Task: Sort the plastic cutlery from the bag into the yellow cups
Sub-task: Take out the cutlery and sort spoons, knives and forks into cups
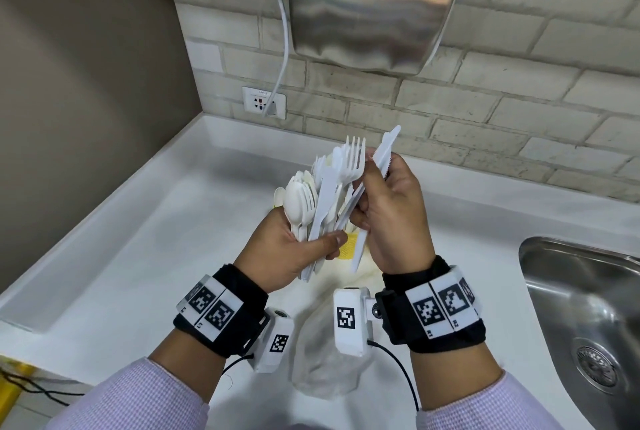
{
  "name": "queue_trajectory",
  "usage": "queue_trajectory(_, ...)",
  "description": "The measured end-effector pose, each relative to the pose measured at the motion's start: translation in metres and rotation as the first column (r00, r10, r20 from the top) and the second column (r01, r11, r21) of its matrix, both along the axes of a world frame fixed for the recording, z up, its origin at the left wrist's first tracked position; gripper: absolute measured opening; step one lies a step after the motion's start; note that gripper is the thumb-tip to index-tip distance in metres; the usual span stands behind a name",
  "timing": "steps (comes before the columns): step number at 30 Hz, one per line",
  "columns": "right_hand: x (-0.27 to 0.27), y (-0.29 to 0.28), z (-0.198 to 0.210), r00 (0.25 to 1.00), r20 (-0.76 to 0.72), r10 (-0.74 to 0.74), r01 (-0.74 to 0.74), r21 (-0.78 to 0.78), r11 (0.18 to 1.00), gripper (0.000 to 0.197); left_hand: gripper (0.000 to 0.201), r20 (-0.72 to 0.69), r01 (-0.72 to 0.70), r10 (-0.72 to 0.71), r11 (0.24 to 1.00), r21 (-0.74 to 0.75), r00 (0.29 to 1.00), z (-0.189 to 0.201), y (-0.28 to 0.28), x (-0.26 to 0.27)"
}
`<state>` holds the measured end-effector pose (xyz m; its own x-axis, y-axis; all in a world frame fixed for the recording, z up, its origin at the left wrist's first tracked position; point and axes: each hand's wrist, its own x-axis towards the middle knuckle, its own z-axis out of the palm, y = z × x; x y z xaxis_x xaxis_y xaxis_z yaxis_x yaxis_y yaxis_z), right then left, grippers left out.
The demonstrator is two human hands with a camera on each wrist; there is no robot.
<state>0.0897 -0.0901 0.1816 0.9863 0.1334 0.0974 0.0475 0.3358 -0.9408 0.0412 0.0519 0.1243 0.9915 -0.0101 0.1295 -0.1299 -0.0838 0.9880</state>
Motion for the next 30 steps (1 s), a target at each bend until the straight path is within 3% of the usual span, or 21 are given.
queue_trajectory(8,0.006,0.001,-0.009,0.993,0.019,-0.119,0.120,-0.041,0.992,0.017,0.005,0.026,-0.006,0.007,0.999,-0.053,1.000,0.001,0.000,0.000)
queue_trajectory(13,0.005,0.004,-0.012,0.990,0.062,-0.129,0.134,-0.086,0.987,0.033,0.008,0.012,0.002,-0.002,1.000,-0.023,1.000,0.002,-0.004,-0.002)
queue_trajectory(18,0.004,-0.001,-0.014,0.997,0.013,-0.080,0.080,-0.036,0.996,0.029,0.008,0.005,-0.004,0.004,1.000,-0.029,1.000,0.001,-0.003,-0.002)
queue_trajectory(25,0.010,-0.009,-0.003,0.992,0.053,-0.111,0.099,0.179,0.979,0.027,0.007,0.019,-0.001,0.002,0.997,-0.071,1.000,-0.003,0.001,0.000)
queue_trajectory(30,0.018,-0.021,-0.001,0.991,0.056,-0.118,0.107,0.179,0.978,0.031,0.009,0.038,0.026,-0.022,0.994,-0.109,0.999,-0.004,0.001,0.000)
